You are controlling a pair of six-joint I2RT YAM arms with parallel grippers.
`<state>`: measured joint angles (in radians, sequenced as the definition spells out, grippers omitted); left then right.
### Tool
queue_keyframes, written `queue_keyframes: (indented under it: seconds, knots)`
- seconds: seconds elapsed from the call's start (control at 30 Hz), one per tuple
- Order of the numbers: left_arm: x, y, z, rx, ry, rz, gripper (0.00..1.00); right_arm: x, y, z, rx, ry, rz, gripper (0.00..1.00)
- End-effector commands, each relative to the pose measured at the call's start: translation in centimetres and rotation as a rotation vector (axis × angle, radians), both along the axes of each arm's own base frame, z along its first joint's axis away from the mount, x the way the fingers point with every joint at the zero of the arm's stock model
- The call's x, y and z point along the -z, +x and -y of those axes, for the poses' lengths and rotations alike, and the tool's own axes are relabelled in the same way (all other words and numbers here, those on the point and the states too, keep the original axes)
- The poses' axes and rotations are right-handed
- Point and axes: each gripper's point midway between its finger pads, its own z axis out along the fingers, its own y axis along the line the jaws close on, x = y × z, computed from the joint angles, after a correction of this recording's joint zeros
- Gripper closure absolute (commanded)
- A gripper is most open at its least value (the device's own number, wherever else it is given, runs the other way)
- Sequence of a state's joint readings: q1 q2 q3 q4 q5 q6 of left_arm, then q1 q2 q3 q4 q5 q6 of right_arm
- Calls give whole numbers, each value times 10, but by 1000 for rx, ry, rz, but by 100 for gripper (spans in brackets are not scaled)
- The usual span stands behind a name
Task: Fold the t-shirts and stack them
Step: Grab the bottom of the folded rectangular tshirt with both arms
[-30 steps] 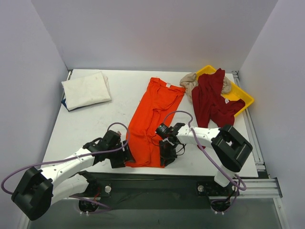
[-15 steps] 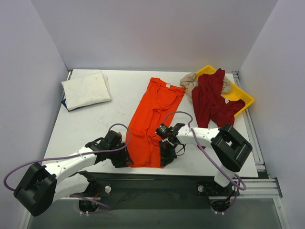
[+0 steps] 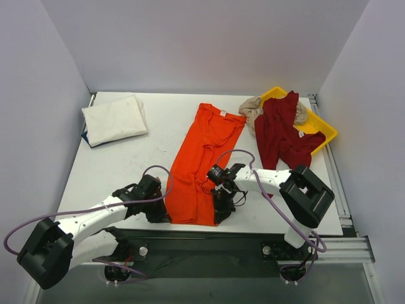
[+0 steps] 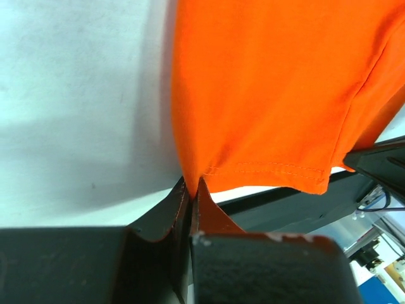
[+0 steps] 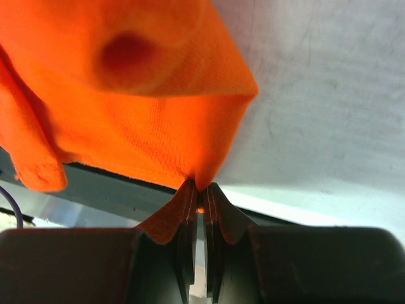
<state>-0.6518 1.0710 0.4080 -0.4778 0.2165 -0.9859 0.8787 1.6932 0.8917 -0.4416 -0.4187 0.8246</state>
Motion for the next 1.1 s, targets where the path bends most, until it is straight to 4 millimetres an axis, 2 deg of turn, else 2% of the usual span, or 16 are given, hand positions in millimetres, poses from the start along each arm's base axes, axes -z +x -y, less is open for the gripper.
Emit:
queue_keyframes:
  seconds: [0.0, 0.13, 0.27, 0.73, 0.9, 1.0, 1.07]
  knots:
    - [-19, 2, -3, 23, 12, 30, 100, -25, -17, 7, -52, -6, -51, 100]
    - [-45, 1, -1, 37, -11, 54, 100, -45, -24, 7, -99, 8, -65, 100]
    - [-61, -4, 2, 68, -37, 53, 100, -62, -33, 8, -114, 10, -75, 100]
    - [-96, -33, 7, 142, -105, -12, 100, -95, -82, 14, -115, 16, -145, 100]
    - [-108, -23, 16, 148, -122, 19, 100, -103, -67, 18, -68, 3, -79, 100]
    - [-108, -11, 19, 170, -94, 41, 100, -107, -49, 21, -26, -2, -42, 100]
    - [-118, 4, 25, 180, -103, 88, 100, -110, -31, 25, 11, -1, -12, 100]
